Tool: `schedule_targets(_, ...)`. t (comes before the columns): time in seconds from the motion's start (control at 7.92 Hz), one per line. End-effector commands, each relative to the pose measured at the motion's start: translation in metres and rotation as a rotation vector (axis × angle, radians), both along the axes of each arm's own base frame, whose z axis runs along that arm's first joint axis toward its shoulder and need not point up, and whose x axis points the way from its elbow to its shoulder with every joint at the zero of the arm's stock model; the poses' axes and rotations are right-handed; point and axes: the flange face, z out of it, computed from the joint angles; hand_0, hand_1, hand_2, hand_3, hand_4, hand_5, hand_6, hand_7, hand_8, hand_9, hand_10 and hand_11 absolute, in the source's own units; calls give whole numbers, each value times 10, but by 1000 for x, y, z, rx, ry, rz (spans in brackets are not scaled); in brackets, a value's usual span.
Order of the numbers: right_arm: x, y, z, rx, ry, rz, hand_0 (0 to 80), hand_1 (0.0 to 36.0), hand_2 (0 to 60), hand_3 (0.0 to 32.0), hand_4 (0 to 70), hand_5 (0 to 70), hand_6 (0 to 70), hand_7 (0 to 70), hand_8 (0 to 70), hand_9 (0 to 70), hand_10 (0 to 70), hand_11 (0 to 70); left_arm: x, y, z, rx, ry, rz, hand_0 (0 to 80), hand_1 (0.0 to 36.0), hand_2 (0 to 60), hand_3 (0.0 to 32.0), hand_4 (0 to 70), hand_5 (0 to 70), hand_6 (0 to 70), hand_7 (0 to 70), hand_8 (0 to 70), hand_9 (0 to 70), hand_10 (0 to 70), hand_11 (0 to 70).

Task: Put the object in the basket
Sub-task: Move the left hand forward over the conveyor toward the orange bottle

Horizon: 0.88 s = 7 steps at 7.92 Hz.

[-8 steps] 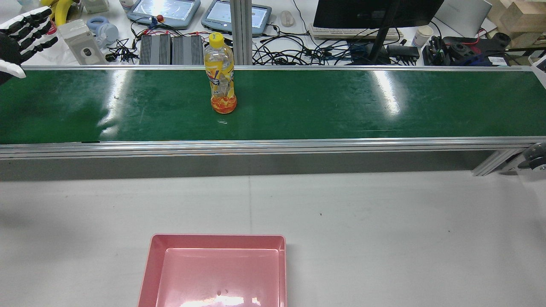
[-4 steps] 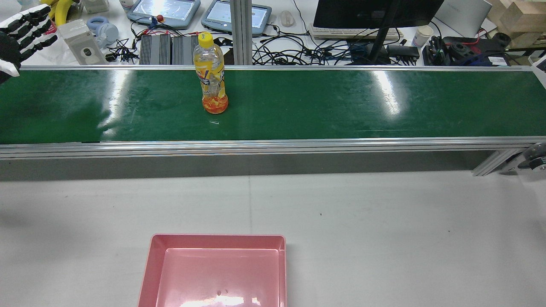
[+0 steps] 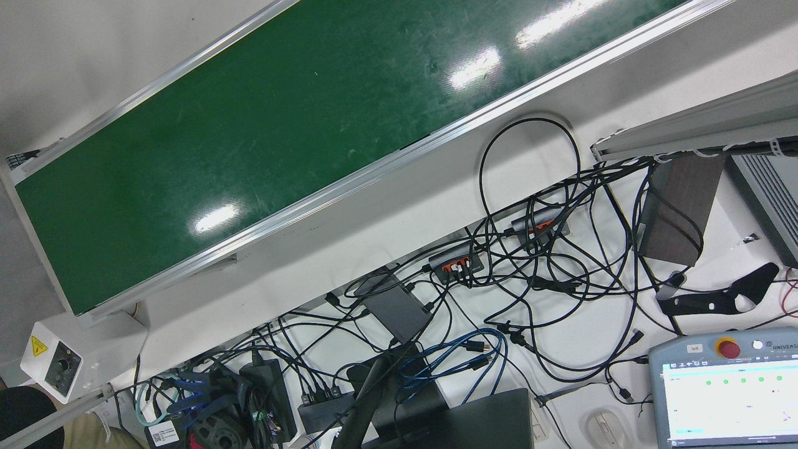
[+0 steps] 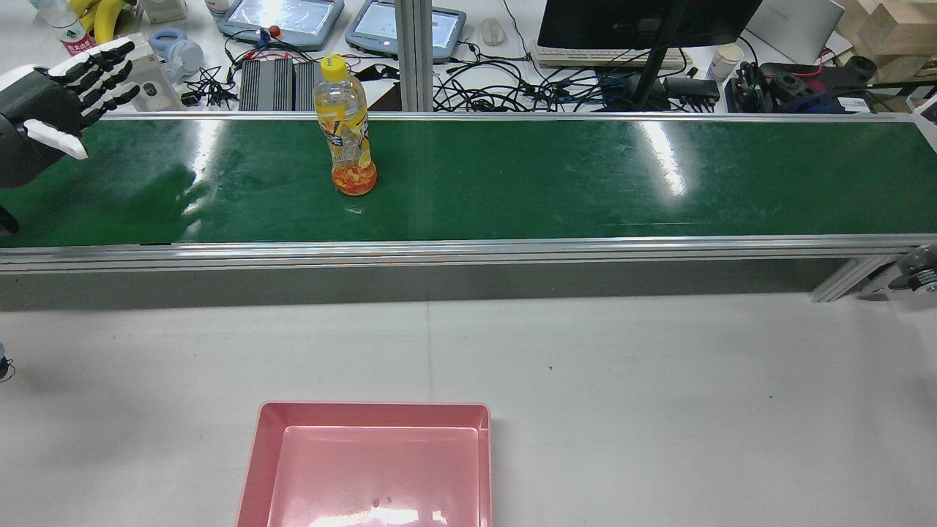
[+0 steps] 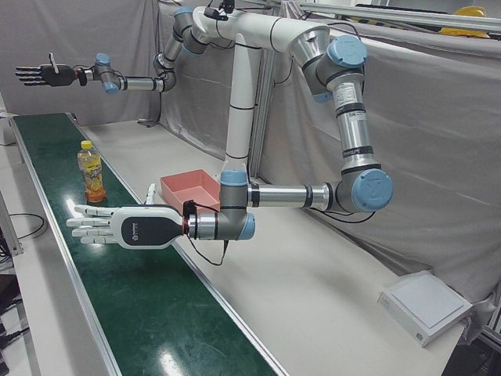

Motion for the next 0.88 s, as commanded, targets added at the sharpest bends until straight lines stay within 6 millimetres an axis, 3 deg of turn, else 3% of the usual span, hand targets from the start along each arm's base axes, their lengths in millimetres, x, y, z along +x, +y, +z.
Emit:
schedule_targets(0.0, 0, 0, 0, 1, 0, -1, 0, 0, 0, 0, 0, 0, 0, 0, 0, 0, 0, 0, 20, -11, -32, -10, 6, -7, 554, 60, 0, 26, 85, 107, 0, 0, 16, 10, 42, 76)
schedule_targets(0.25, 0, 0, 0, 1, 0, -1, 0, 0, 0, 0, 0, 0, 0, 0, 0, 0, 0, 0, 26, -23, -63, 19, -8, -22, 556, 55, 0, 38, 77, 92, 0, 0, 15, 9, 31, 61)
schedule_targets(0.38, 0, 0, 0, 1, 0, -1, 0, 0, 0, 0, 0, 0, 0, 0, 0, 0, 0, 0, 46, -25, -76, 35, -27, -15, 554, 53, 0, 32, 77, 99, 0, 0, 16, 10, 36, 66)
schedule_targets(0.63, 0, 0, 0, 1, 0, -1, 0, 0, 0, 0, 0, 0, 0, 0, 0, 0, 0, 0, 73, -15, -73, 17, -5, -32, 537, 46, 0, 30, 81, 100, 0, 0, 19, 13, 38, 68)
schedule_targets(0.76, 0, 0, 0, 1, 0, -1, 0, 0, 0, 0, 0, 0, 0, 0, 0, 0, 0, 0, 75, -15, -74, 20, -4, -31, 540, 49, 0, 24, 83, 104, 0, 0, 21, 17, 37, 67)
